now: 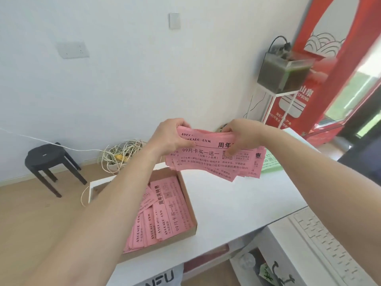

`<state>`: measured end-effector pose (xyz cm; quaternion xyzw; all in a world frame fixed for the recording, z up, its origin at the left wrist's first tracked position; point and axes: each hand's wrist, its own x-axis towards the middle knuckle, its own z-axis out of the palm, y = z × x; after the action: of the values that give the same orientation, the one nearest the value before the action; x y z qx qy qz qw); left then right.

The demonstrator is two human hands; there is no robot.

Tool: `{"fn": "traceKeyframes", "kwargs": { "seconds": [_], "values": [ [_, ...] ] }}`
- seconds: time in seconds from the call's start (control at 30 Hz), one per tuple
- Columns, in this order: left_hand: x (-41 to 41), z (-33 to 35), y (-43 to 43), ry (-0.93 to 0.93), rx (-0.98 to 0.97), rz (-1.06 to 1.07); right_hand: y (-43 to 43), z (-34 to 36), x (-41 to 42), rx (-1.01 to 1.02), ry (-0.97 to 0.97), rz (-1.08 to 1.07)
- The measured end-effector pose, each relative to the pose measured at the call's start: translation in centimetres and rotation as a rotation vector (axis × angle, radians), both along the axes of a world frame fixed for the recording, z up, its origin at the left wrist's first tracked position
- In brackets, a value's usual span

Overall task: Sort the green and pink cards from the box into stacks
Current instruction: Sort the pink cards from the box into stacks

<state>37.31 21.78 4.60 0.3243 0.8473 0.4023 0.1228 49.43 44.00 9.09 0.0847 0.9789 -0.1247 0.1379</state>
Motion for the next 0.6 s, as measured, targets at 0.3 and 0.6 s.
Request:
{"fn": "traceKeyframes", "kwargs": {
  "seconds": [0.3,0.6],
  "values": [
    [5.3,-8.7,12.6,-0.1,-0.015,0.069,10.4,-8.4,5.0,0.265,0.04,-0.048],
    [8.2,-15.9,15.9,-0.213,-0.025,0.165,14.1,-16.9,6.9,0.279,0.052,-0.035]
  ]
}}
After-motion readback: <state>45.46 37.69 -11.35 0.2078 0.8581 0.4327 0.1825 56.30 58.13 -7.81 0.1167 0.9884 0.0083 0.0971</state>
